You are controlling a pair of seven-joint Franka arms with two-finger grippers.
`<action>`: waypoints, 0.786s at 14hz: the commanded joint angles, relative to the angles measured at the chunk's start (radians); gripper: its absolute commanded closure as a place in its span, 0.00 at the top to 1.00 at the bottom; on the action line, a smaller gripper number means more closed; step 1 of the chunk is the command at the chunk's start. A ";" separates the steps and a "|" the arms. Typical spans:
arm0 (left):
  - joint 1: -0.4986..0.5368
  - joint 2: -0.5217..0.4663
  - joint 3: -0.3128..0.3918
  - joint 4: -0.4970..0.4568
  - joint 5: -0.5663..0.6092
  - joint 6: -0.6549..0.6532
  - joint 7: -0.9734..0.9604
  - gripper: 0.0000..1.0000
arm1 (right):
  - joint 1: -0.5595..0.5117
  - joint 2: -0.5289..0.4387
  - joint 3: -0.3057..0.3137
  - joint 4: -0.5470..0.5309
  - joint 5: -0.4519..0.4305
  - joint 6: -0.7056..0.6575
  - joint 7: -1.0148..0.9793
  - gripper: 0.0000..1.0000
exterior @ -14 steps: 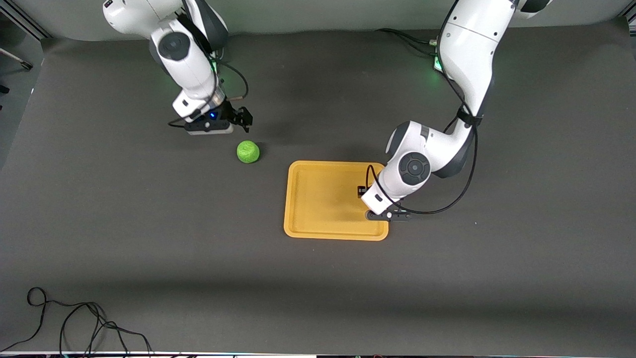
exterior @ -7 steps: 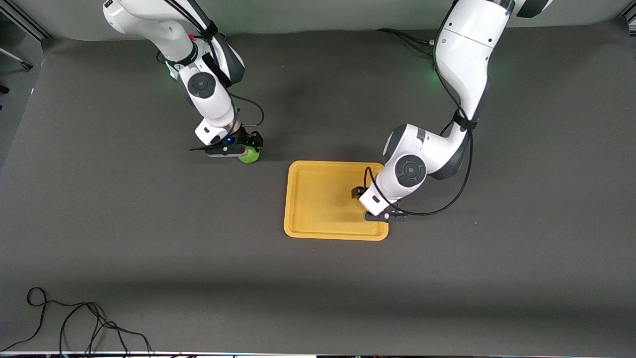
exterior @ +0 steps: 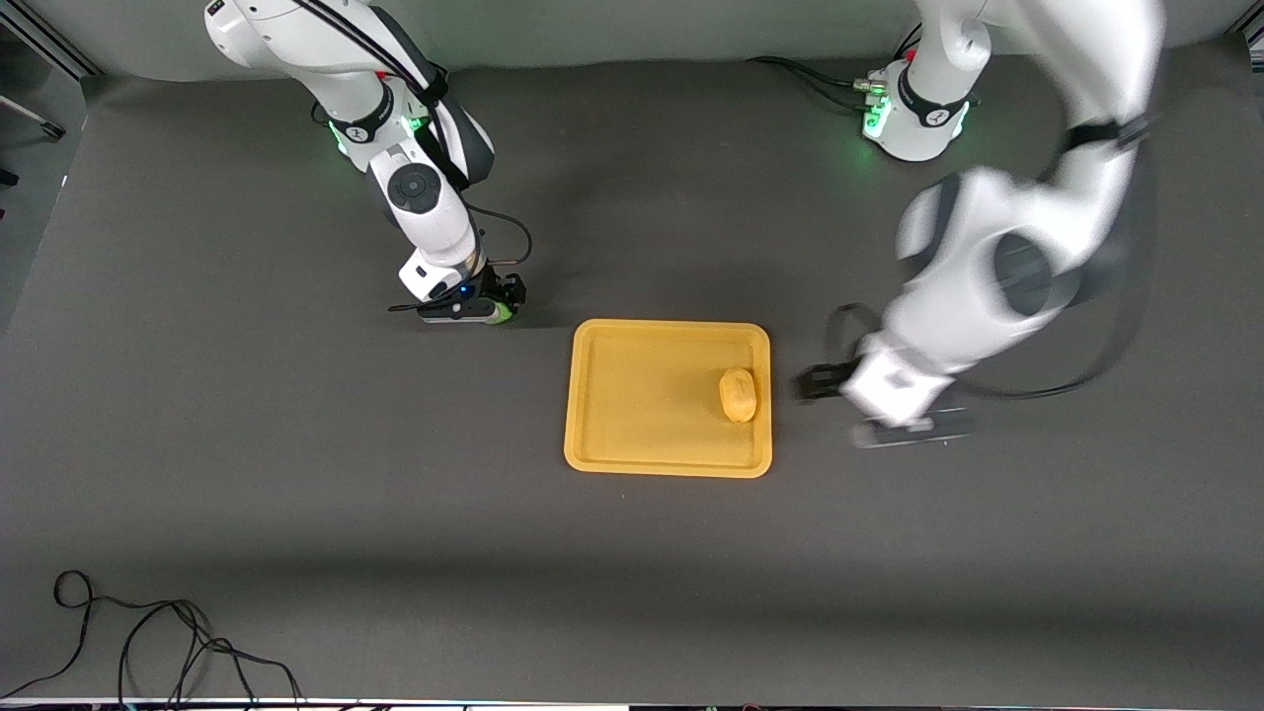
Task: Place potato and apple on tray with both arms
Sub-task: 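Release the potato with the left gripper while the right gripper grasps the apple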
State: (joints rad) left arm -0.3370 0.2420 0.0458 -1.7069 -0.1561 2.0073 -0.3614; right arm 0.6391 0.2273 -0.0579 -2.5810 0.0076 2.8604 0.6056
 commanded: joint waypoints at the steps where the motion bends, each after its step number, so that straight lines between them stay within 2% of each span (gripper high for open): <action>1: 0.073 -0.101 -0.010 -0.092 0.055 -0.034 0.131 1.00 | 0.004 -0.017 -0.003 0.025 -0.012 -0.015 0.016 0.56; 3: 0.139 -0.147 -0.010 -0.109 0.056 -0.051 0.215 1.00 | -0.002 -0.072 -0.008 0.065 -0.012 -0.131 0.008 0.56; 5: 0.165 -0.226 -0.009 -0.138 0.082 -0.138 0.313 1.00 | -0.004 -0.155 -0.029 0.161 -0.012 -0.345 0.007 0.56; 8: 0.176 -0.297 -0.009 -0.160 0.132 -0.183 0.306 1.00 | -0.004 -0.209 -0.053 0.387 -0.012 -0.709 0.003 0.56; 11: 0.220 -0.277 -0.009 -0.108 0.132 -0.191 0.326 1.00 | -0.004 -0.188 -0.066 0.660 -0.011 -0.984 0.003 0.56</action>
State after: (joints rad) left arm -0.1485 -0.0356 0.0468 -1.8241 -0.0396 1.8211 -0.0642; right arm 0.6341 -0.0081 -0.1188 -2.0992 0.0073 2.0207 0.6053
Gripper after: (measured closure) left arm 0.000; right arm 0.260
